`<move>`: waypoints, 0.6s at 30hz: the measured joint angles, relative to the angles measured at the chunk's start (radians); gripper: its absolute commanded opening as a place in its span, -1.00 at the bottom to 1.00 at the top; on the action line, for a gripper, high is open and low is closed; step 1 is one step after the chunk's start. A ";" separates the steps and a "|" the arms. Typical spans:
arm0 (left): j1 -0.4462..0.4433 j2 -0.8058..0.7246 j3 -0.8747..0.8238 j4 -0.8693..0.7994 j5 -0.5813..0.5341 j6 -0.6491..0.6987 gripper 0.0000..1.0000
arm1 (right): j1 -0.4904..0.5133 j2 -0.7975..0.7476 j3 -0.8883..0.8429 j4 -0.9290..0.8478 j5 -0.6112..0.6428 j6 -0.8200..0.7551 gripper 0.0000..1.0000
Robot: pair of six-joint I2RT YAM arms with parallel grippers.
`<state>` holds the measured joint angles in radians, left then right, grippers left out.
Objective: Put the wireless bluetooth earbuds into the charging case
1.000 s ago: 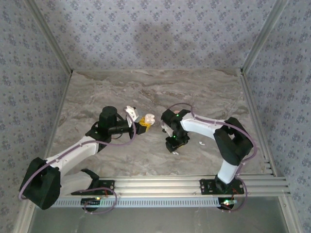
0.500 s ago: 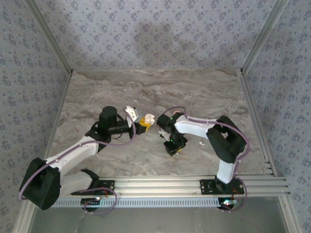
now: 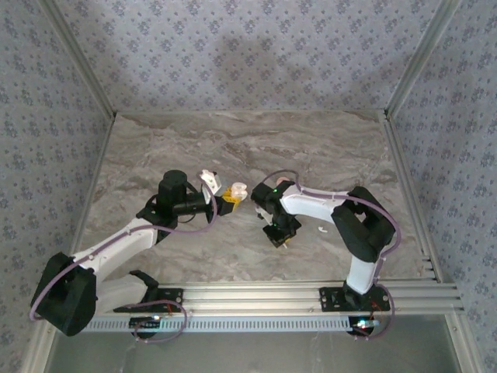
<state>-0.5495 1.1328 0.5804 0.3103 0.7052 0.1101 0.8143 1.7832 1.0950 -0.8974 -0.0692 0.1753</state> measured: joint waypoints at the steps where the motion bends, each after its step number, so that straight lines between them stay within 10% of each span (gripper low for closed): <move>1: 0.000 0.000 0.000 0.000 0.000 0.000 -0.62 | 0.000 -0.006 -0.005 0.002 0.003 0.005 -0.57; 18: 0.000 0.002 -0.051 0.133 -0.086 -0.090 -0.65 | -0.059 -0.256 -0.148 0.285 0.030 0.189 -0.58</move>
<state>-0.5495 1.1351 0.5297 0.4431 0.6189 0.0196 0.7551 1.5272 0.9470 -0.6125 -0.0395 0.3641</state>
